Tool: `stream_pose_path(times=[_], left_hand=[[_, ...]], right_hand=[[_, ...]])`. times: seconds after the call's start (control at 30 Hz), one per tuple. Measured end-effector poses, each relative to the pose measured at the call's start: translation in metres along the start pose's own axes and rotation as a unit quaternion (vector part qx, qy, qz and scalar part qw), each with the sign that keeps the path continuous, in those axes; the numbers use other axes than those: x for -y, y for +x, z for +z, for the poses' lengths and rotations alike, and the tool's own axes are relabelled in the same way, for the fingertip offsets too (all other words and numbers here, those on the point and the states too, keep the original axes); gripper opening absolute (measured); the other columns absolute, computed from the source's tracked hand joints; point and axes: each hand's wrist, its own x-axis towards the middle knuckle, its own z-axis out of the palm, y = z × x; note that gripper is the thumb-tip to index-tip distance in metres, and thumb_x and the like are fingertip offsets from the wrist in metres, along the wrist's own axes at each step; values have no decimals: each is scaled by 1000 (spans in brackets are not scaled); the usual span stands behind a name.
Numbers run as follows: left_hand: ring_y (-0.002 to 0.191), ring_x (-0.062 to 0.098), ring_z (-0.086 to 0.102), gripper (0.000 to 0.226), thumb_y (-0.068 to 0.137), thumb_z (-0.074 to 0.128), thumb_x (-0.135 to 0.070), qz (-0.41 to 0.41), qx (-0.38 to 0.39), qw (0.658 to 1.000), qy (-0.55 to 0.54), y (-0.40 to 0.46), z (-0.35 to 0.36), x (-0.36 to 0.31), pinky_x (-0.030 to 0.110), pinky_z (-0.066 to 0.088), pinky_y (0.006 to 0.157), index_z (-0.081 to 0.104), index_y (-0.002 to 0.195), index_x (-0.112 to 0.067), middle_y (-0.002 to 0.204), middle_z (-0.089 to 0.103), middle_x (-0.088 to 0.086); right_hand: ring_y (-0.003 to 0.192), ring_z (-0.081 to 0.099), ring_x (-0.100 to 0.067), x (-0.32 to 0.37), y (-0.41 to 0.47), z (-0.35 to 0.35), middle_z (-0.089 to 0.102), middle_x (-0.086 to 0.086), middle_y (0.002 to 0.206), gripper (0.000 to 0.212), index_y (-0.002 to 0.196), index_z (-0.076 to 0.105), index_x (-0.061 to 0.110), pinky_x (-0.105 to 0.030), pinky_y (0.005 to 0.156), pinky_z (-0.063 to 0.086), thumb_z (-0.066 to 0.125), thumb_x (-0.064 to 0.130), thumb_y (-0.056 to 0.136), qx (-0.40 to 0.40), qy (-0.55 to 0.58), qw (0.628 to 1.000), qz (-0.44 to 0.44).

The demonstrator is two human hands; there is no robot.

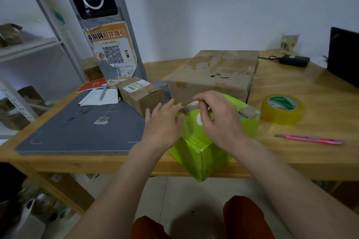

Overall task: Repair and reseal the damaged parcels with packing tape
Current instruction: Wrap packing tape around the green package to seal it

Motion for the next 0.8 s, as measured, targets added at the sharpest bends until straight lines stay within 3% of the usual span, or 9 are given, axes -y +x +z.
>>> stream_pose_path(times=[0.13,0.23,0.37,0.43,0.53,0.63,0.7,0.8], left_hand=[[149,12,11,52,102,45,-31,94,-83,987,-102,-18,-2,-40,32,12,121,30,152,-25,161,21,-5],[147,6,11,55,101,48,-33,154,-85,978,-116,-28,-1,-74,27,14,118,28,152,-27,160,20,-9],[146,5,11,59,100,50,-31,224,-89,962,-126,-39,20,-113,11,5,110,26,153,-22,160,20,-8],[147,6,10,61,99,50,-29,242,-67,959,-130,-44,40,-129,7,2,111,24,153,-18,161,19,-5],[148,9,9,66,95,43,-33,246,-22,960,-129,-47,71,-148,9,0,113,21,154,-12,161,17,1],[149,9,7,66,99,50,-26,226,33,965,-132,-47,97,-156,9,0,113,17,154,-12,162,12,0],[149,9,6,68,99,53,-23,213,68,966,-133,-47,111,-159,13,2,116,15,155,-11,162,12,1],[149,8,7,69,99,52,-24,170,115,968,-142,-44,127,-162,15,4,117,13,155,-12,163,12,0]], right_hand=[[87,57,-21,-17,5,-34,64,-8,89,23,98,66,1,-28,78,44,45,0,89,-88,-13,996,-11],[93,55,-27,-54,3,-63,64,-11,93,25,94,67,4,-29,81,39,43,0,86,-130,-63,987,77],[113,42,-35,-123,-16,-85,55,-16,115,27,108,66,12,-36,95,33,48,4,88,-6,-216,930,298],[122,35,-37,-149,-29,-90,47,-18,131,32,120,61,11,-39,102,30,54,12,89,66,-260,894,360],[135,23,-34,-167,-41,-99,31,-14,148,42,128,53,14,-42,110,24,61,18,86,138,-290,867,382],[143,8,-30,-175,-45,-106,15,-9,156,59,137,43,21,-43,114,15,65,15,83,196,-297,853,382],[144,5,-30,-181,-45,-110,12,-8,156,69,141,39,23,-44,114,14,66,10,79,205,-281,856,383],[144,7,-29,-189,-47,-113,14,-8,156,66,140,41,24,-43,114,16,60,3,80,195,-268,865,377]])
